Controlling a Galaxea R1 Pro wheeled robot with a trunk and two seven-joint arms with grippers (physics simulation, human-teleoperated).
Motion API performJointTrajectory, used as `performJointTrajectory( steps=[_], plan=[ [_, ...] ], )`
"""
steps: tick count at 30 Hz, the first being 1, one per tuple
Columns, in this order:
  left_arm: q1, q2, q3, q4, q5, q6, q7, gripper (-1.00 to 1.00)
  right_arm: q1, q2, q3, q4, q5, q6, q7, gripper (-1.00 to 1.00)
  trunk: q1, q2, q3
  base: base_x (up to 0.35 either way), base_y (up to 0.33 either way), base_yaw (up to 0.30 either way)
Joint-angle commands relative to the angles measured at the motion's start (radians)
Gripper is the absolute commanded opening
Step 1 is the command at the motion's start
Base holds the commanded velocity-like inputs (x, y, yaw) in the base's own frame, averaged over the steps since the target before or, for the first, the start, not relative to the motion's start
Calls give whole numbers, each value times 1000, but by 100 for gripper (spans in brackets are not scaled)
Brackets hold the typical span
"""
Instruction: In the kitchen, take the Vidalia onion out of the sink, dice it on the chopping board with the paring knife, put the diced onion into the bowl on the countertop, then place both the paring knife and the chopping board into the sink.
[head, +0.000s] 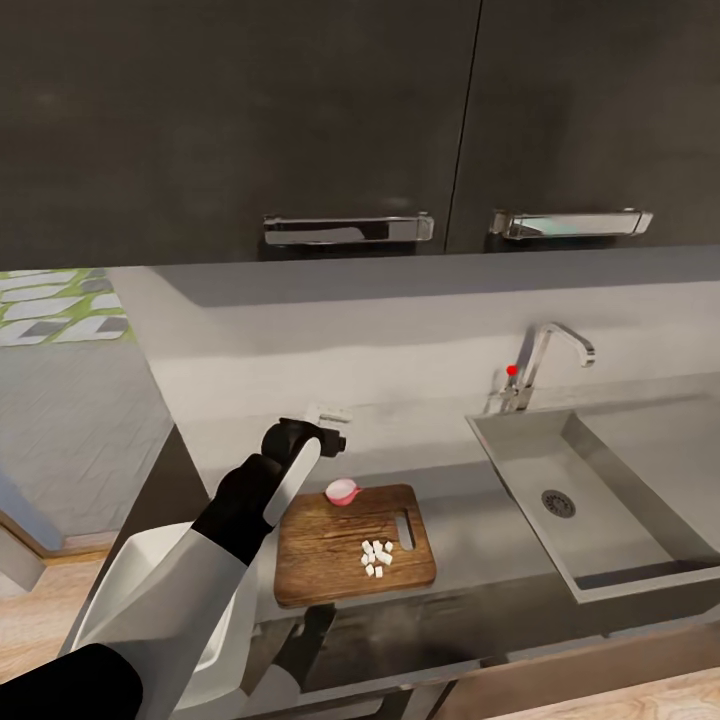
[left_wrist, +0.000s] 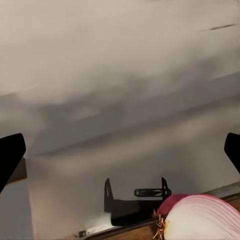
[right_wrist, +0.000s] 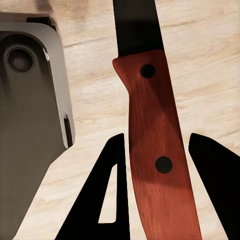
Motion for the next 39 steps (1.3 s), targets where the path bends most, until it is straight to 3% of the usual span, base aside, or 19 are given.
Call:
performJointTrajectory(
  steps=[1,7,10,16,39],
  plan=[
    [-1,0,-2,1,10,2,10,100,-2,0,-4,-4,5,-8,3,-100,1,-2,-2,5,0,0],
    [-1,-1,-3,23,10,2,3,100,-2,0,-4,-3,5,-8,3,-100,1,-2,-2,1,0,0],
    [-1,-2,-3,52,10,-3,-33,100,-2,0,-4,-3,5,-8,3,-100,1,-2,-2,0,0,0],
    [-1,-2,-3,120,10,-97,-47,100,-2,0,-4,-3,5,-9,3,-100,1,-2,-2,0,0,0],
    [0,0,-4,176,10,-110,-48,100,-2,0,-4,-4,5,-9,3,-100,1,-2,-2,0,0,0]
  ],
)
